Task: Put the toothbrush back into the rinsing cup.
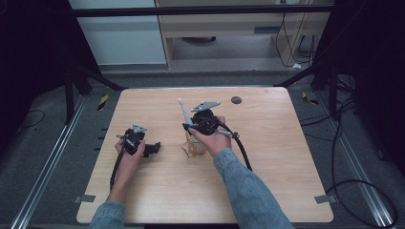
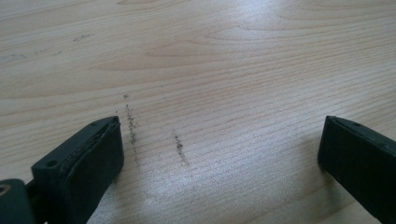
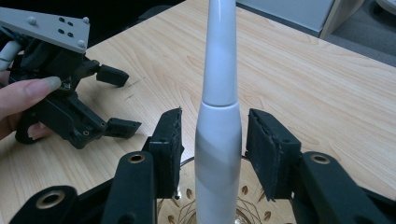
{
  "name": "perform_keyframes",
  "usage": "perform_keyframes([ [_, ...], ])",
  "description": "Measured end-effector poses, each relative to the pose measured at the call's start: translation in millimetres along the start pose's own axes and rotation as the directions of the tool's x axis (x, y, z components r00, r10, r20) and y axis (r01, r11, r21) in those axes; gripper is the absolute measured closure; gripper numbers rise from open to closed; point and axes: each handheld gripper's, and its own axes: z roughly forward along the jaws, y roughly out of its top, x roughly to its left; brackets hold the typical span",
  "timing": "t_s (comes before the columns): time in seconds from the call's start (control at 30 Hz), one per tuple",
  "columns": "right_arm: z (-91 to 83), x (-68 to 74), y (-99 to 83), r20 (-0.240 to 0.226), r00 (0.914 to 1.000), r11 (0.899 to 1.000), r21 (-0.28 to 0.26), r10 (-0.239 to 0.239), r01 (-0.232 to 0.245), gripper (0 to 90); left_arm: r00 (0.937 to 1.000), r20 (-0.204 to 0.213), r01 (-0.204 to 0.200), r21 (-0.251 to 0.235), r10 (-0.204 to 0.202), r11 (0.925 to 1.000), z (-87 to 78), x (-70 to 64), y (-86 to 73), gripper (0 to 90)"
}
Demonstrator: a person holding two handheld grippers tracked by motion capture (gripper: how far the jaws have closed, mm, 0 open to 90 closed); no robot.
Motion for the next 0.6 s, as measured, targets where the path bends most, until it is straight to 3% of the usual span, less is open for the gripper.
perform_keyframes([
  [0.6,-4.8,1.9,1.2,0.029,0.9996,1.0,0.002,-0.008,0.008,41.0,1.0,0.0,-0.001,0.0,0.001,1.0,0.0,0.1,0.0,0.0],
])
